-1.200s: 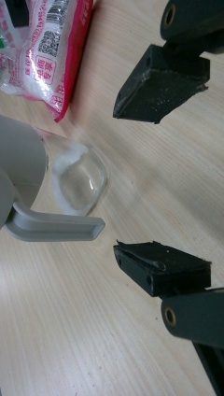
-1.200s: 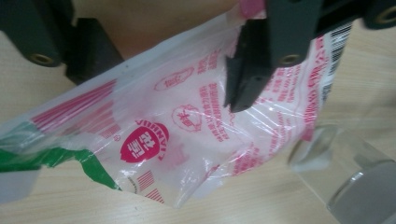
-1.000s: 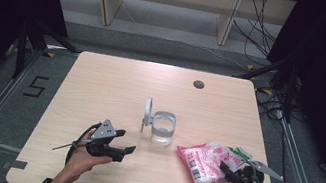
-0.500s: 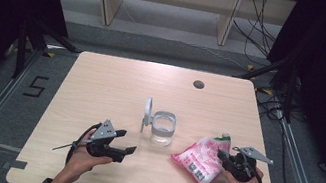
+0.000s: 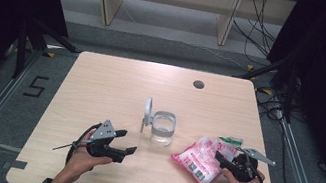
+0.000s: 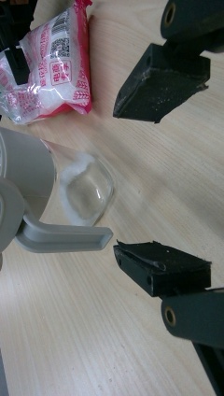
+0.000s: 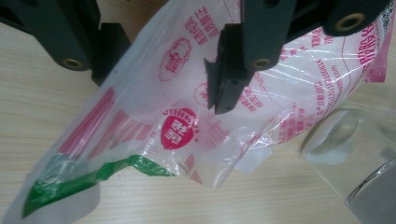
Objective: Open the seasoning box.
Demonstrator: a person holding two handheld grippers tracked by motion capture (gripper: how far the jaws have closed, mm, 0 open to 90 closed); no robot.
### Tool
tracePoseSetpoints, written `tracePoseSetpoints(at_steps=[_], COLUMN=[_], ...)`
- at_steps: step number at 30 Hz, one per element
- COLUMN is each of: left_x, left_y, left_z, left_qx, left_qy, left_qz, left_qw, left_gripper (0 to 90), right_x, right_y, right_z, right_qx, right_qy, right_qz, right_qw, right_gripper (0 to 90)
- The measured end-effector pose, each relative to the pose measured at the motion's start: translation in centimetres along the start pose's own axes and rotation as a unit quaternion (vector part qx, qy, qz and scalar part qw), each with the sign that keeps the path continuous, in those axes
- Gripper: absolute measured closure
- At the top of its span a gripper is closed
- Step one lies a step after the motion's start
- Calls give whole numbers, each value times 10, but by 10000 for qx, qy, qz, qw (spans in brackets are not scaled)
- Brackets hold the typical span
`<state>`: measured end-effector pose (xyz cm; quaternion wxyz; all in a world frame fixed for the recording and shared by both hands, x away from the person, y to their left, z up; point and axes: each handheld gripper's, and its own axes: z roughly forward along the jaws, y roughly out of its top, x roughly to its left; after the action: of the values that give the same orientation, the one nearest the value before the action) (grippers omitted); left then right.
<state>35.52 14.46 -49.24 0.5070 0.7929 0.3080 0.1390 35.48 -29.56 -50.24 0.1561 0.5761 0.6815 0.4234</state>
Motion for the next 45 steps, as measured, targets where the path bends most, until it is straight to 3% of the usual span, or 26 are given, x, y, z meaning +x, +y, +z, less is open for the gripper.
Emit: tracePoseSetpoints(at_steps=[4,5,6,7,8,10,11,12,15,16,18,22,23,25,28,29,30,31,33,34,38,39,40,42,43,45], left_x=[-1,-2,-2,-2,-2,-2,-1,-3,-2,-2,-3,-2,-3,-2,-2,-2,-4,-3,-4,-5,-8,-11,-11,-17,-20,-25], left_y=[-1,-1,0,0,-1,-1,-1,-1,-2,-2,-1,-2,-2,-2,-2,-2,-3,-3,-3,-3,-4,-3,-3,-4,-4,-4], left_z=[0,1,1,1,1,1,1,2,2,2,3,2,3,2,3,3,4,4,5,5,7,8,8,11,12,15], left_qx=[17,10,14,36,53,60,90,14,70,70,-5,56,32,72,58,58,64,98,81,85,123,150,150,175,242,227], left_qy=[10,26,12,9,20,33,35,-15,11,11,0,28,-3,19,-15,-15,-19,-12,-30,-35,-56,-48,-48,-106,-76,-143], left_qz=[-24,-142,-91,-33,11,5,-28,-85,-50,-50,-153,-117,-136,0,-10,-10,-142,-78,-100,-93,-66,30,30,77,197,206], left_qw=[10000,9999,10000,10000,10000,10000,9999,10000,10000,10000,9999,9999,9999,10000,10000,10000,9999,9999,9999,9999,9999,9999,9999,9998,9995,9994], left_gripper=[281,281,282,282,281,281,281,281,281,281,282,282,282,282,283,283,283,283,284,284,284,284,285,285,286,288], right_x=[2,1,-4,-3,-1,-1,-6,-8,-7,-10,-10,-3,-4,-3,0,5,5,3,10,9,15,24,24,28,31,34], right_y=[0,-1,0,0,-1,-1,0,0,1,1,2,2,5,5,7,8,8,10,12,14,18,20,22,23,27,27], right_z=[2,2,3,3,2,3,3,6,8,10,11,10,11,12,9,8,8,5,1,0,-7,-13,-14,-15,-18,-20], right_qx=[-105,-107,-79,-3,0,-45,-43,-54,-45,-57,-30,37,43,22,-19,-31,-31,-180,-235,-328,-505,-593,-645,-690,-799,-843], right_qy=[74,89,69,61,245,272,173,320,291,209,203,209,170,158,152,129,129,240,284,301,393,442,431,401,444,573], right_qz=[139,52,-230,-223,1,18,-252,-118,85,-144,-216,4,-468,-489,-642,-446,-446,-710,-519,-796,-901,-740,-920,-991,-1192,-1191], right_qw=[9998,9999,9997,9997,9997,9996,9995,9994,9995,9997,9996,9998,9987,9987,9978,9989,9989,9970,9980,9958,9939,9945,9927,9919,9886,9876], right_gripper=[528,570,635,674,739,762,779,786,787,793,820,881,899,900,900,900,900,900,900,900,900,900,900,900,900,900])
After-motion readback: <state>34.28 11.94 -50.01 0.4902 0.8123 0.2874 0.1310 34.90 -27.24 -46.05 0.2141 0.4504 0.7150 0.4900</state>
